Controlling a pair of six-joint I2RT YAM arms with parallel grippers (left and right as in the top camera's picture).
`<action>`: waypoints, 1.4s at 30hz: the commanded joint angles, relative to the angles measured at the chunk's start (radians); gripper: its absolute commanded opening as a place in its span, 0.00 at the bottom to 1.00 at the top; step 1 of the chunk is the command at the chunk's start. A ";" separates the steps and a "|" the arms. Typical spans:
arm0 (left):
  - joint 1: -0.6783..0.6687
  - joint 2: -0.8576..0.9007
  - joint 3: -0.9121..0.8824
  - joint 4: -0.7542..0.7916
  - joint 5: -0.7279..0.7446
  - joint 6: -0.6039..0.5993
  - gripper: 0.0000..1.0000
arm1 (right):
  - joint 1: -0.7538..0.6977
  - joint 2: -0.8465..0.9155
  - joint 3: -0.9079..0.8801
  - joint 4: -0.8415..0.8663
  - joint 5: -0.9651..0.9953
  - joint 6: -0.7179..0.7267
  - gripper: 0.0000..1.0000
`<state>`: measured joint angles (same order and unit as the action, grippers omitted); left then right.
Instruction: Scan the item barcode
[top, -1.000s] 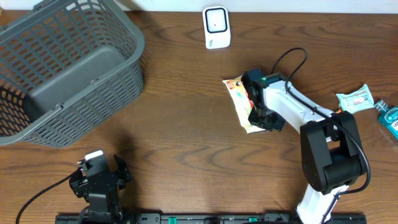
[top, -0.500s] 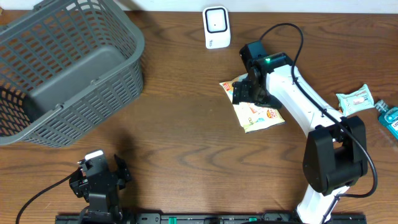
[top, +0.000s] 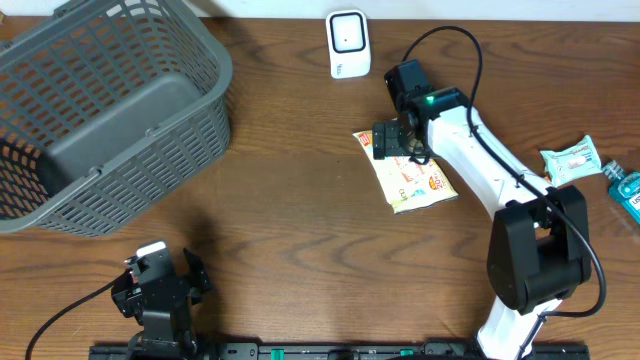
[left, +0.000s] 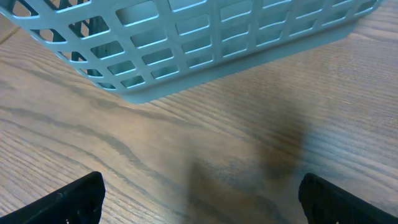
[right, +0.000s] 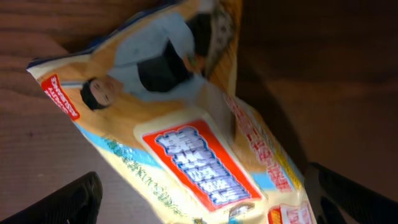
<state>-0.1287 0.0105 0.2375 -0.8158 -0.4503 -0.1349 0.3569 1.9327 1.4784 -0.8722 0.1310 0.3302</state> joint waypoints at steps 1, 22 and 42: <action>-0.002 -0.006 -0.019 -0.043 -0.005 -0.009 1.00 | 0.016 0.023 -0.016 0.029 0.019 -0.138 0.99; -0.002 -0.006 -0.019 -0.043 -0.005 -0.009 1.00 | 0.011 0.322 0.066 -0.112 -0.233 -0.210 0.01; -0.002 -0.006 -0.019 -0.043 -0.005 -0.009 1.00 | -0.014 0.278 0.391 -0.830 -1.053 0.239 0.02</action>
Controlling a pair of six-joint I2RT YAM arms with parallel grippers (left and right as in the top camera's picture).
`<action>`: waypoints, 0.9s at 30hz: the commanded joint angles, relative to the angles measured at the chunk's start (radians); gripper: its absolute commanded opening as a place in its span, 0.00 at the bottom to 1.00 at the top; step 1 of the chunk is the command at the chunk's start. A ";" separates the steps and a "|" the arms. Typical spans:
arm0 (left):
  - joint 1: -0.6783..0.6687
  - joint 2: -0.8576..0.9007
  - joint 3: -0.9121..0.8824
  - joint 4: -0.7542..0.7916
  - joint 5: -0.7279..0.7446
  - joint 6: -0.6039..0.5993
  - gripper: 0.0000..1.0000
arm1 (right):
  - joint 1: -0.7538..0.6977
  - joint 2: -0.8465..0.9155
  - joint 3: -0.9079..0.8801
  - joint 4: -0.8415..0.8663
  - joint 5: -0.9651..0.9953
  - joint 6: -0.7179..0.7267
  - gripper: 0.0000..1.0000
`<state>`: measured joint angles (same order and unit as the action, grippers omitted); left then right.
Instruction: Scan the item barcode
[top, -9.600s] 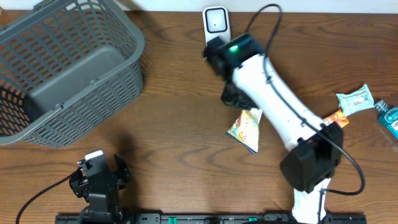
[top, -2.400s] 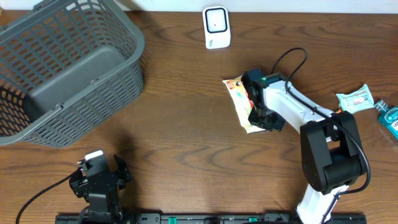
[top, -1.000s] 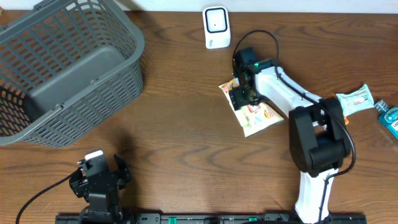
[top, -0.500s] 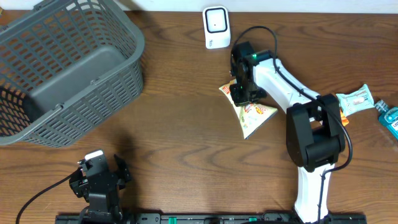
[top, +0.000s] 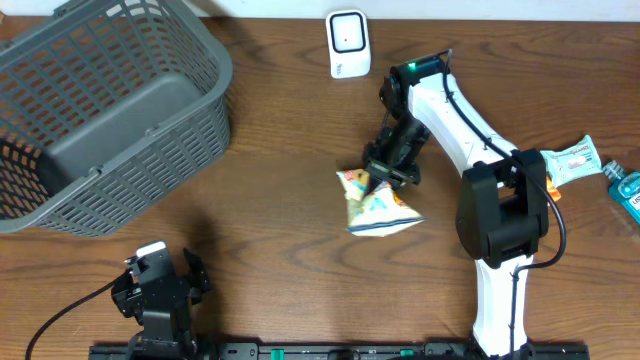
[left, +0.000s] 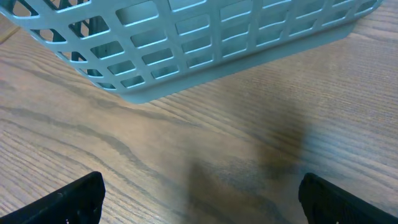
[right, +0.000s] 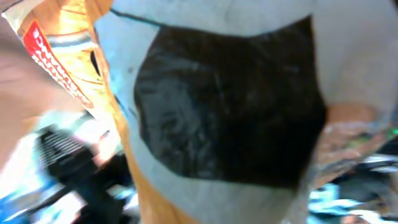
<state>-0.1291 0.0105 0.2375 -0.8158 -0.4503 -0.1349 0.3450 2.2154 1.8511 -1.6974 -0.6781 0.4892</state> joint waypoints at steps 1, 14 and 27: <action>-0.002 -0.006 -0.019 -0.043 -0.005 -0.009 1.00 | -0.001 -0.005 0.018 -0.005 -0.264 0.088 0.01; -0.002 -0.006 -0.019 -0.043 -0.005 -0.009 1.00 | 0.000 -0.005 0.018 -0.005 -0.416 0.207 0.01; -0.002 -0.006 -0.019 -0.043 -0.005 -0.009 1.00 | -0.005 -0.005 0.018 -0.005 -0.616 0.626 0.01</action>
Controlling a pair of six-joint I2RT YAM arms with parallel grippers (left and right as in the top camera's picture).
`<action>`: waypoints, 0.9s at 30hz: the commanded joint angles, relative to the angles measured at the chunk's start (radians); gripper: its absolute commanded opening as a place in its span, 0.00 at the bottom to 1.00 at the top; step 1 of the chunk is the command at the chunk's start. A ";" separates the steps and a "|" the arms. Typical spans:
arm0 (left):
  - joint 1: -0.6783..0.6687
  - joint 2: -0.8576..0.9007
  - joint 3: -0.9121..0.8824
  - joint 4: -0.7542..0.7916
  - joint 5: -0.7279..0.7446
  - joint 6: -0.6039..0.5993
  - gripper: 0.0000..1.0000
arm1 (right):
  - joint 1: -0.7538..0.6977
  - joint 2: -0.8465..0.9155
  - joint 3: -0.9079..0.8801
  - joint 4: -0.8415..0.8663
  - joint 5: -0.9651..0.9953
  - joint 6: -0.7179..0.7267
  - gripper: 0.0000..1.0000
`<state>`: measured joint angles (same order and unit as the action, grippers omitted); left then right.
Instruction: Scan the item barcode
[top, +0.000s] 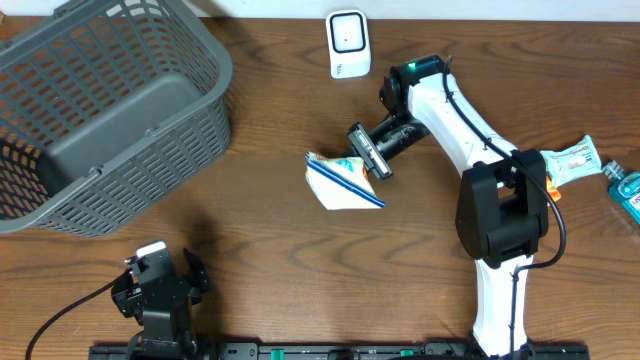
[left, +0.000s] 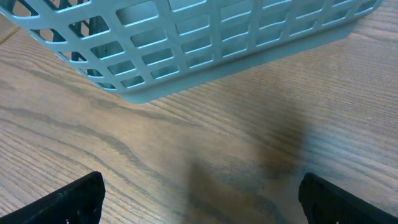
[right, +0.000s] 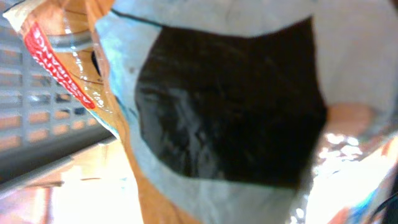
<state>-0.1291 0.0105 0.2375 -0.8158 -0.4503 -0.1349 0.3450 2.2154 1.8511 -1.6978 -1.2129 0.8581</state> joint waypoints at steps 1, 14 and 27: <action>-0.002 -0.006 -0.019 -0.043 -0.005 -0.009 1.00 | -0.008 -0.005 0.018 -0.004 -0.086 0.307 0.01; -0.002 -0.006 -0.019 -0.043 -0.005 -0.009 1.00 | -0.097 -0.005 0.018 0.055 -0.162 0.698 0.02; -0.002 -0.006 -0.019 -0.043 -0.005 -0.009 1.00 | -0.214 -0.005 0.013 -0.004 0.039 1.191 0.01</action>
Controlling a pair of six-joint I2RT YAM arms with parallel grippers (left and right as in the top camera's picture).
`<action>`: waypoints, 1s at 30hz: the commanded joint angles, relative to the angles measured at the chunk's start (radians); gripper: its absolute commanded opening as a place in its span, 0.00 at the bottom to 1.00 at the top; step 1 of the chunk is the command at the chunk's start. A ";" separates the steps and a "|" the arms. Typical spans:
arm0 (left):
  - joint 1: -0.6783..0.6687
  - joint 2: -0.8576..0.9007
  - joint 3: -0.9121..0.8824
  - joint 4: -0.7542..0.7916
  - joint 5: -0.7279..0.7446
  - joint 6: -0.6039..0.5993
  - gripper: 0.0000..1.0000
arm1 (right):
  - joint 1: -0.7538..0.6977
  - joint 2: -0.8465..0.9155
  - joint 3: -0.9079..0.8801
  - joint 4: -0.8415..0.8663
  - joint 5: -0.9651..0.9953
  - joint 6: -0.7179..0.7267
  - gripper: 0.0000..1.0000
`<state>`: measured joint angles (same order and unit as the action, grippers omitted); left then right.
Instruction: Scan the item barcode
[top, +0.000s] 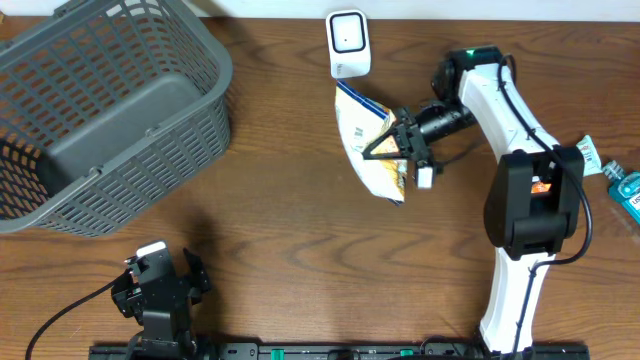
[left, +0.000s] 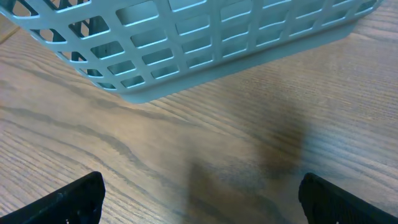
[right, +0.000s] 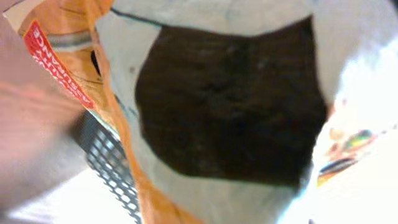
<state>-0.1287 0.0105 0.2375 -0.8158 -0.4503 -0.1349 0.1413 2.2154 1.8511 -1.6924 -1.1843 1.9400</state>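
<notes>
The white barcode scanner (top: 347, 43) stands at the table's back edge. Just below it my right gripper (top: 396, 143) is shut on the yellow-and-white snack packet (top: 365, 140), held up off the table with its top corner close under the scanner. In the right wrist view the packet (right: 224, 106) fills the frame, its dark patch in the middle, and my fingers are hidden behind it. My left gripper (left: 200, 196) stands open low over bare wood at the front left, far from the packet.
A grey plastic basket (top: 100, 110) fills the back left and its wall (left: 205, 43) rises right in front of the left gripper. A pale green packet (top: 570, 160) and a blue item (top: 625, 190) lie at the far right edge.
My right gripper has moved up and right with the packet, from the table's middle to just under the scanner. The packet has turned, showing its yellow face upward. The left arm is unchanged.
The packet lay flat on the table with my right gripper over its top end. Then it was lifted on edge in the gripper, then held out to the left over mid-table. Now it hangs below the scanner. The left arm has stayed put.
</notes>
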 joint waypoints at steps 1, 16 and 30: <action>-0.002 -0.006 -0.019 -0.043 -0.005 -0.009 1.00 | -0.012 -0.005 0.013 -0.010 0.016 0.103 0.01; -0.002 -0.006 -0.019 -0.043 -0.005 -0.009 1.00 | -0.018 -0.005 0.013 0.002 0.559 -0.434 0.01; -0.002 -0.006 -0.019 -0.043 -0.005 -0.009 1.00 | -0.002 -0.005 0.013 0.383 0.832 -0.309 0.02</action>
<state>-0.1287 0.0105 0.2375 -0.8158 -0.4503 -0.1349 0.1249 2.2158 1.8511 -1.3712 -0.4847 1.4948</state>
